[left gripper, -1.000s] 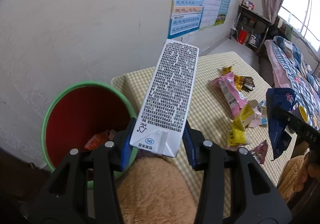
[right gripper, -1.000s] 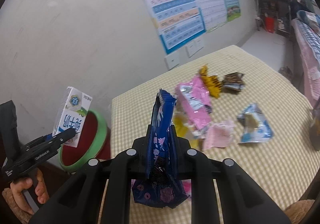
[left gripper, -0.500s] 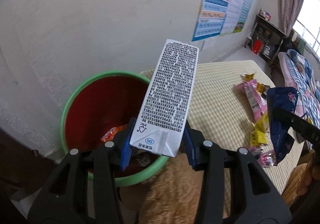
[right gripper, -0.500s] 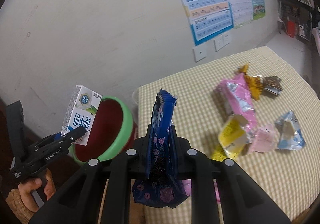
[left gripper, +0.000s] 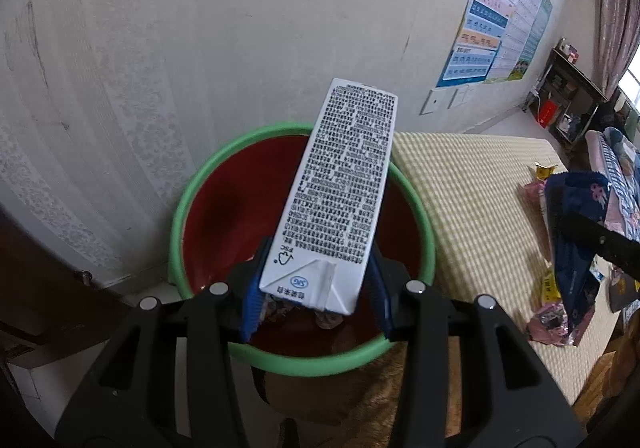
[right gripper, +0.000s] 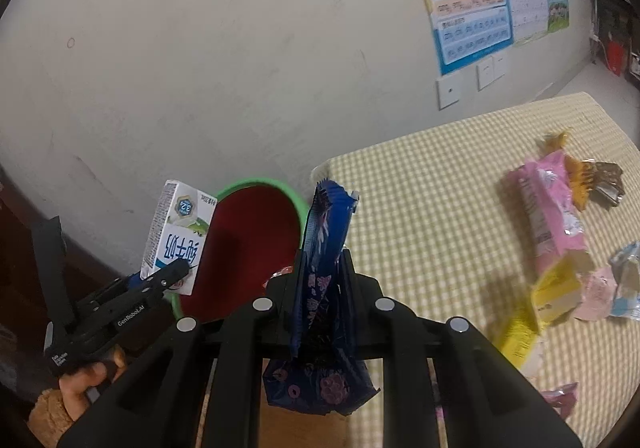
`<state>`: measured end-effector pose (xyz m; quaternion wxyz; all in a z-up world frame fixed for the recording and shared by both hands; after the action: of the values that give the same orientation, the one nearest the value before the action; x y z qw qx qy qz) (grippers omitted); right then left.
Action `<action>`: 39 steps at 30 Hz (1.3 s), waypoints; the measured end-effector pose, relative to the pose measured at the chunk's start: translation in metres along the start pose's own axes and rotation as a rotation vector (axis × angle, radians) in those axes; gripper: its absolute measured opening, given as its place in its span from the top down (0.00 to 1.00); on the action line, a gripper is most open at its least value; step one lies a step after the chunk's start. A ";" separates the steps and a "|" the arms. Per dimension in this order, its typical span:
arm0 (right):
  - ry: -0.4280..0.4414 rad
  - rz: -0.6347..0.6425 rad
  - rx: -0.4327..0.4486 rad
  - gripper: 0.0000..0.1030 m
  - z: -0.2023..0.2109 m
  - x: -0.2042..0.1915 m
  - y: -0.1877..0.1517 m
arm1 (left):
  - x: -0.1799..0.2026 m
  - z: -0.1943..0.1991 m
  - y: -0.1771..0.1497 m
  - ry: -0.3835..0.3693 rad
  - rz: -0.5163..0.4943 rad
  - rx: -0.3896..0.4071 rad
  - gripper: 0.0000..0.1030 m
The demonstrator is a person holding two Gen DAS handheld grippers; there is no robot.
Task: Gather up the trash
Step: 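Carry the milk carton over the bin with the left gripper while the right gripper carries the Oreo bag there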
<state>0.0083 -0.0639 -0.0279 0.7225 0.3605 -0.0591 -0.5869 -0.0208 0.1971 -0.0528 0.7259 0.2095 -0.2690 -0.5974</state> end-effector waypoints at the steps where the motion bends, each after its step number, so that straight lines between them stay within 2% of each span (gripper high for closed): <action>1: 0.002 0.010 -0.005 0.84 -0.003 -0.004 0.002 | 0.000 -0.002 0.000 0.002 -0.001 -0.005 0.59; 10: 0.055 0.028 -0.033 0.83 -0.026 -0.029 0.018 | -0.008 -0.014 -0.004 -0.001 0.023 -0.037 0.59; 14: 0.097 -0.011 -0.062 0.82 -0.040 -0.033 0.024 | -0.014 -0.015 -0.005 0.001 0.039 -0.040 0.59; 26: 0.114 0.044 -0.113 0.82 -0.070 -0.059 0.032 | -0.024 -0.023 -0.008 0.001 0.066 -0.063 0.59; 35: 0.135 0.054 -0.111 0.82 -0.086 -0.074 0.045 | -0.031 -0.030 -0.005 0.018 0.089 -0.072 0.59; 36: 0.138 0.054 -0.109 0.81 -0.087 -0.076 0.047 | -0.032 -0.031 -0.004 0.021 0.090 -0.070 0.59; 37: 0.145 0.051 -0.104 0.76 -0.089 -0.077 0.049 | -0.032 -0.031 -0.003 0.026 0.092 -0.067 0.54; 38: 0.151 0.043 -0.098 0.59 -0.090 -0.077 0.050 | -0.033 -0.031 -0.003 0.030 0.095 -0.066 0.47; 39: 0.156 0.035 -0.094 0.43 -0.090 -0.077 0.051 | -0.035 -0.031 -0.002 0.029 0.103 -0.060 0.34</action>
<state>0.0713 0.0483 -0.0378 0.7512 0.3698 0.0188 -0.5465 -0.0071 0.2302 -0.0828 0.7653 0.1821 -0.2508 -0.5641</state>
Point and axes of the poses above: each gripper's, at about its wrist camera, not at the fingertips, and z roughly against the way its jaws point, x to its right, y to its top, the point moved 1 cm from there along -z, roughly the way its jaws point, and after that the axes turned 3 degrees about -y, right-handed, at the moved point
